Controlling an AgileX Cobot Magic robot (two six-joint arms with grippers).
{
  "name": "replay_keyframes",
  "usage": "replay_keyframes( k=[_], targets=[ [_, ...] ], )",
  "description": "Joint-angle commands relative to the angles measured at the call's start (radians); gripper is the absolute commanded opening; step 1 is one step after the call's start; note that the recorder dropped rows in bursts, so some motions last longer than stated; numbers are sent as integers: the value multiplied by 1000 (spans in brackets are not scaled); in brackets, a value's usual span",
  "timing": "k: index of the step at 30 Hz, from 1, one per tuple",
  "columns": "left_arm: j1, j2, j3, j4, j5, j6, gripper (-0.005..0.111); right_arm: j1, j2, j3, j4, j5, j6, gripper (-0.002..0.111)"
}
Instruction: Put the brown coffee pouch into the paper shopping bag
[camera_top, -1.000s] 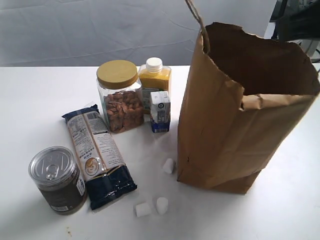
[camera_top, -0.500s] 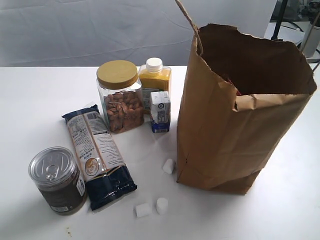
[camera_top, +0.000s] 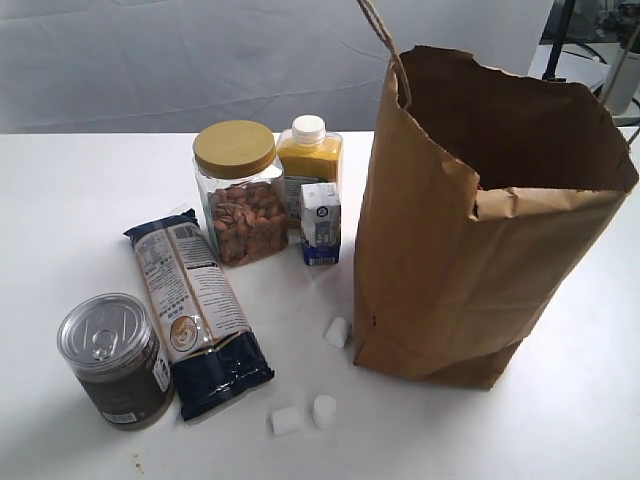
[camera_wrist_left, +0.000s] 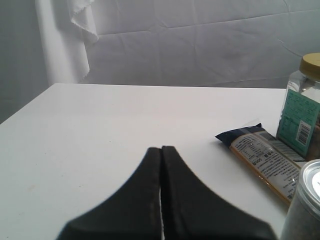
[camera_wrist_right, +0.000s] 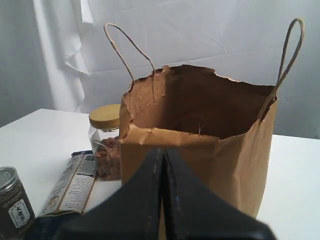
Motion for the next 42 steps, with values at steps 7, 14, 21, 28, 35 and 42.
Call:
replay_keyframes(
  k=[7, 14, 21, 28, 35, 42],
  targets=[
    [3, -3, 4, 5, -5, -2, 0, -298, -18, 277, 268, -387, -249, 0],
    [3, -3, 4, 5, -5, -2, 0, -398, -18, 312, 221, -473, -345, 0],
    [3, -3, 4, 5, -5, -2, 0, -405, -99, 312, 193, -448, -376, 0],
    [3, -3, 4, 5, -5, -2, 0, -405, -151, 312, 296, -375, -508, 0],
    [3, -3, 4, 5, -5, -2, 0, -405, -151, 312, 259, -340, -470, 0],
    [3, -3, 4, 5, -5, -2, 0, -405, -151, 312, 275, -319, -468, 0]
  ],
)
